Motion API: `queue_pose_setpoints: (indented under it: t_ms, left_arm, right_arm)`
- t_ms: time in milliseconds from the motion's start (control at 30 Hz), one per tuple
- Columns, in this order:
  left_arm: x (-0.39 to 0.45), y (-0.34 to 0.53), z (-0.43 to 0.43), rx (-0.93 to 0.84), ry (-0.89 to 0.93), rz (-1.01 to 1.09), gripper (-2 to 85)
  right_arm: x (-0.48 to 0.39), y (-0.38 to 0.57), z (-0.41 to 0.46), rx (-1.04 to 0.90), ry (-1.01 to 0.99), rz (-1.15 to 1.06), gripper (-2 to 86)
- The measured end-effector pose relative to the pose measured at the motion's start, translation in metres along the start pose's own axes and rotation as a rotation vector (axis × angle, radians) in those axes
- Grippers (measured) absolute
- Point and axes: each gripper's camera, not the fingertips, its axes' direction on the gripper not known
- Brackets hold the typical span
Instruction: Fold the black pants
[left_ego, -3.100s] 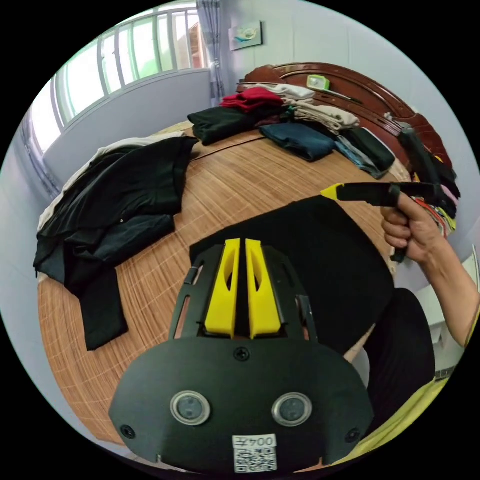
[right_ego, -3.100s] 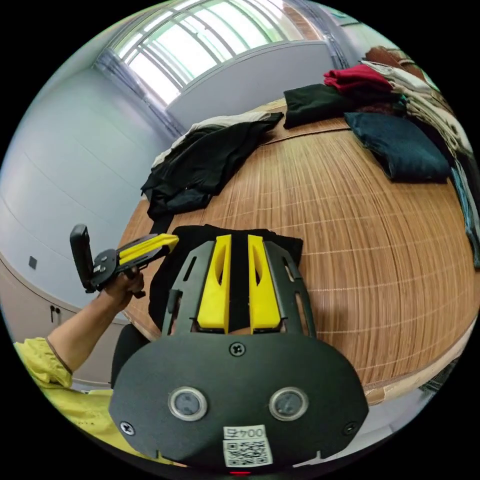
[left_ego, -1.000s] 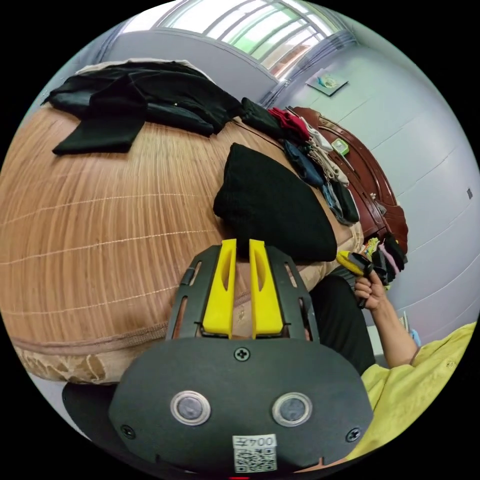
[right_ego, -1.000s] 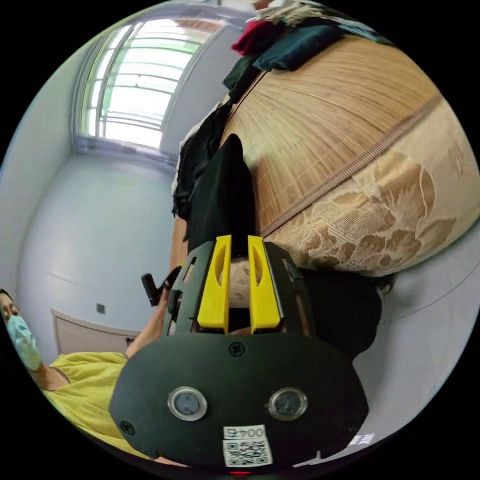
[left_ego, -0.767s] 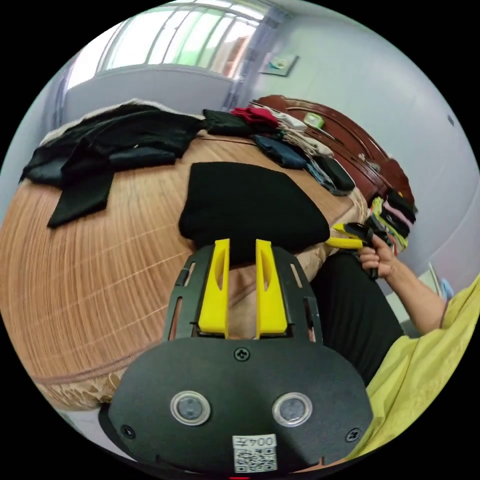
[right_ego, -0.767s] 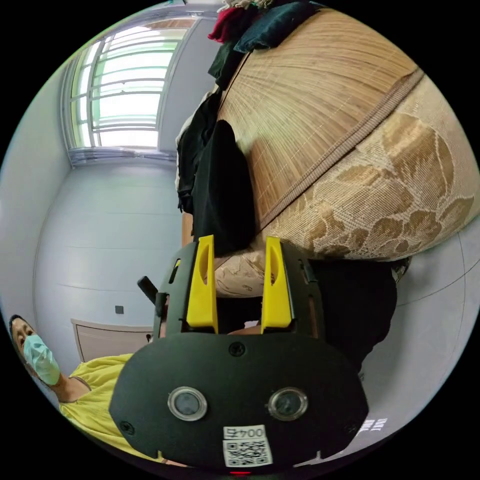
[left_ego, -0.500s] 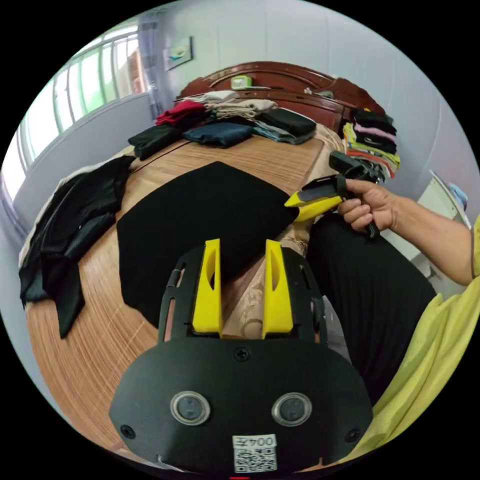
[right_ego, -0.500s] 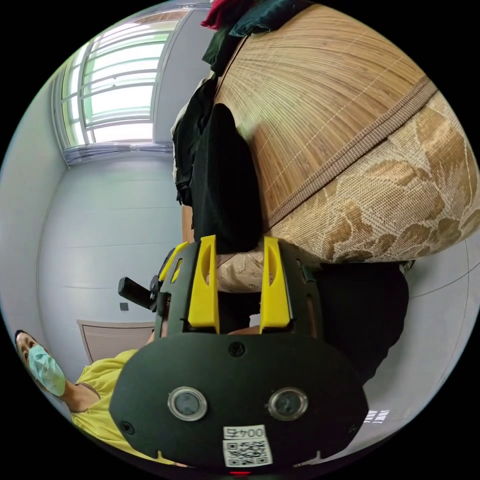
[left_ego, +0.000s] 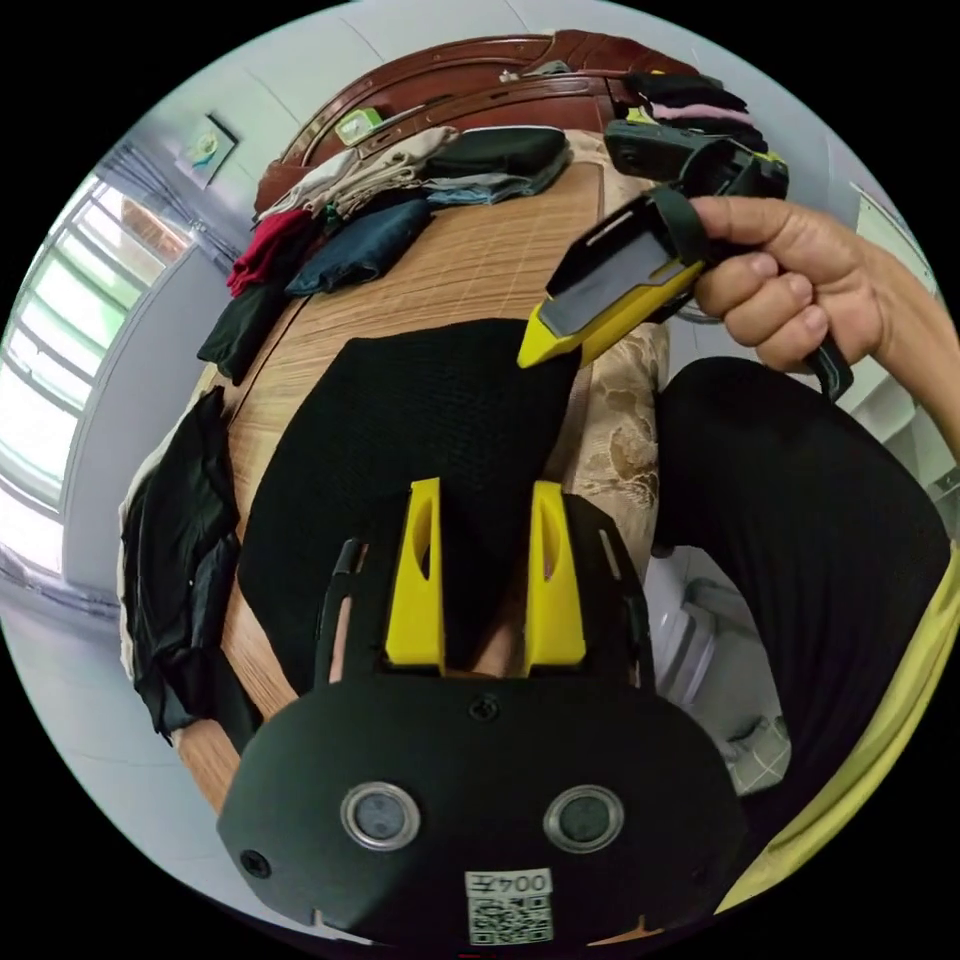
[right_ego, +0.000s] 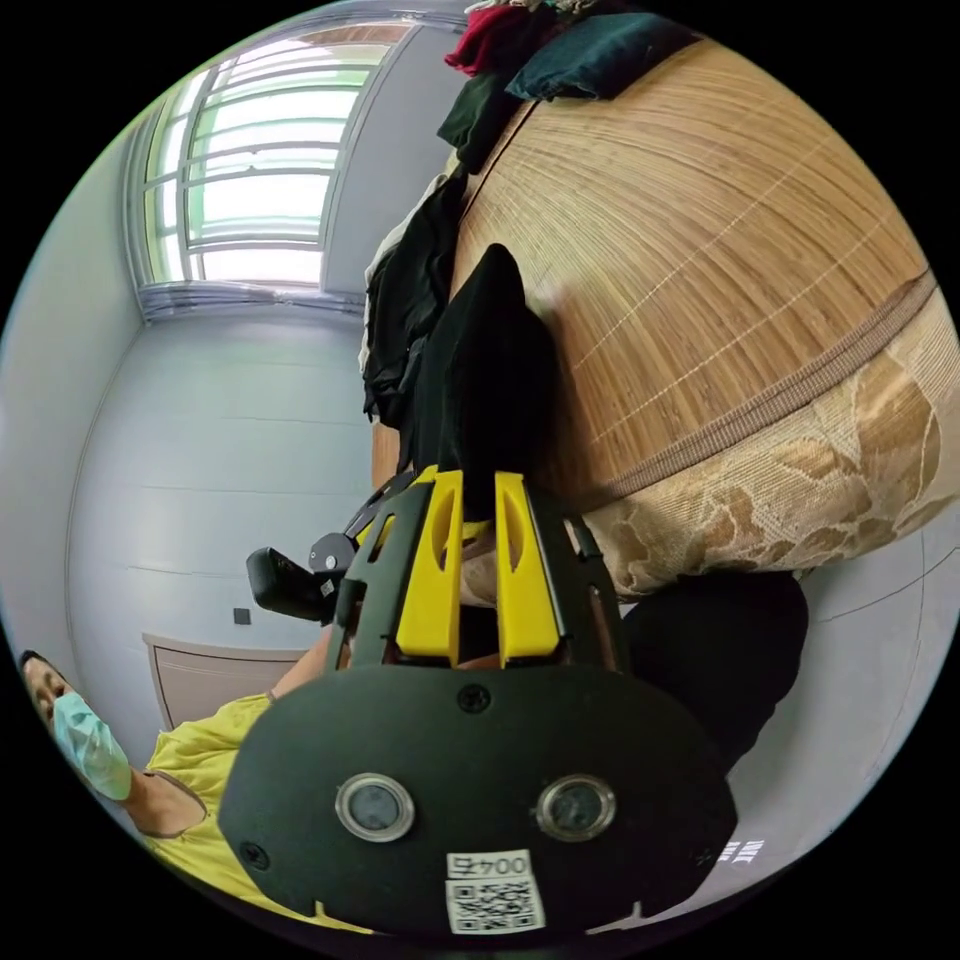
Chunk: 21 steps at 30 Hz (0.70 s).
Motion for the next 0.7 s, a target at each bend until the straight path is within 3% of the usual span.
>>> queue_pose_setpoints:
  t_ms: [100,267,433,700]
  left_arm:
    - [-0.026,-0.012,-0.003,-0.005,0.122,-0.134,9.5]
    - [-0.081,-0.004,-0.006,0.052,0.395,-0.423,8.0]
    - [-0.097,0.001,-0.006,0.094,0.498,-0.58,7.9]
    - [-0.087,-0.006,-0.016,0.102,0.543,-0.485,10.8]
  right_arm:
    - [0.008,0.0,-0.009,0.056,-0.036,0.008,7.7]
    - [0.037,0.022,-0.016,0.191,-0.202,0.064,19.4]
    - [0.032,0.031,0.033,0.218,-0.232,0.067,27.6]
    - [0.029,-0.004,0.079,0.256,-0.165,0.101,25.3]
